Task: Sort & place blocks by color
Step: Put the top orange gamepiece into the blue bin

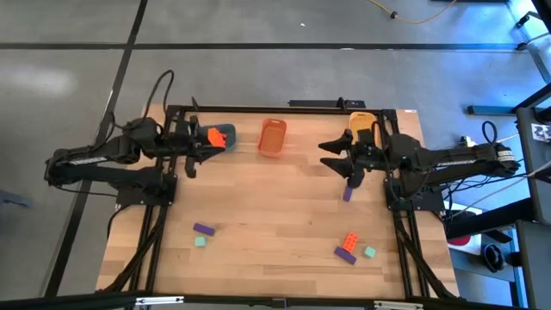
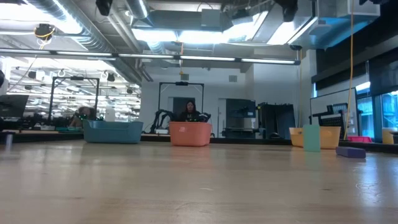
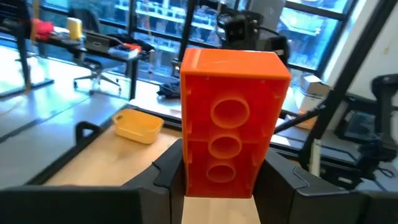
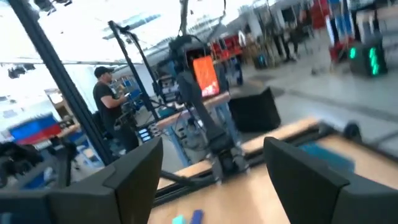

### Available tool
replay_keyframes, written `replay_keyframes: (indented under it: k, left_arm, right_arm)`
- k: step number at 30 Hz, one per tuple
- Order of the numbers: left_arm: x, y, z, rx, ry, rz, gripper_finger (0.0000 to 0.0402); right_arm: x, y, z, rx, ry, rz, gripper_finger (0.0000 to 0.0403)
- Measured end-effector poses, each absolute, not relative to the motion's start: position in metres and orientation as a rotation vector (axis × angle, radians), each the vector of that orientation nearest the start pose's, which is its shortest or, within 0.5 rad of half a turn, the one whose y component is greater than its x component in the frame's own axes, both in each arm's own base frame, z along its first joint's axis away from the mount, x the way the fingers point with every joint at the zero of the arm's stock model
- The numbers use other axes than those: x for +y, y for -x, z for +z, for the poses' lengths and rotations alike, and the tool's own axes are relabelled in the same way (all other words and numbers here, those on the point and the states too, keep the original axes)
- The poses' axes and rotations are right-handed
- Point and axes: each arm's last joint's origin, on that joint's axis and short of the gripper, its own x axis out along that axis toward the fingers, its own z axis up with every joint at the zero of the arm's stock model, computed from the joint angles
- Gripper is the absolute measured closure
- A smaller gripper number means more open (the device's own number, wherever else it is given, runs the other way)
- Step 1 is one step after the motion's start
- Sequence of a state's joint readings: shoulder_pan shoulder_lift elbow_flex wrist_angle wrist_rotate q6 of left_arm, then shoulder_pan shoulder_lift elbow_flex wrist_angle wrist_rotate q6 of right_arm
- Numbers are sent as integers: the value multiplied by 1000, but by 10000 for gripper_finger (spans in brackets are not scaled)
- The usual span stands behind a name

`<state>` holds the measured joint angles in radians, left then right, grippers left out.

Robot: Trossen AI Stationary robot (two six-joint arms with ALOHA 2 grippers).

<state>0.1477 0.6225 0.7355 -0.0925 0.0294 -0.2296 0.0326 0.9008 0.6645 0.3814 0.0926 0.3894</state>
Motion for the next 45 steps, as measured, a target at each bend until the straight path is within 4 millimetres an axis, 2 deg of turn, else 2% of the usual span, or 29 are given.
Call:
replay_keyframes:
  k: [3,8,15,27,30,33,39,42,45]
  left_arm:
    - [15,-144,338,-93,250,81,275]
    - [12,-145,321,-179,274,87,275]
    - [12,-137,325,-217,274,100,275]
    - [13,-138,324,-210,283,113,275]
    - [16,-138,333,-230,293,143,275]
    - [27,-145,346,-185,268,225,275]
    - [74,-161,358,205,240,519,275]
    - [105,-166,349,410,257,615,275]
    - [135,-169,325,548,369,673,275]
  right_arm:
    - [5,-203,327,-163,-320,-5,122]
    - [6,-204,326,-154,-314,36,122]
    - [6,-204,326,-152,-312,35,122]
    - [6,-204,326,-153,-309,34,122]
    - [6,-204,326,-153,-310,33,122]
    - [6,-204,326,-152,-315,33,122]
    - [6,-204,326,-151,-340,35,122]
    - [6,-204,326,-150,-340,35,122]
    - [6,-204,326,-146,-343,34,122]
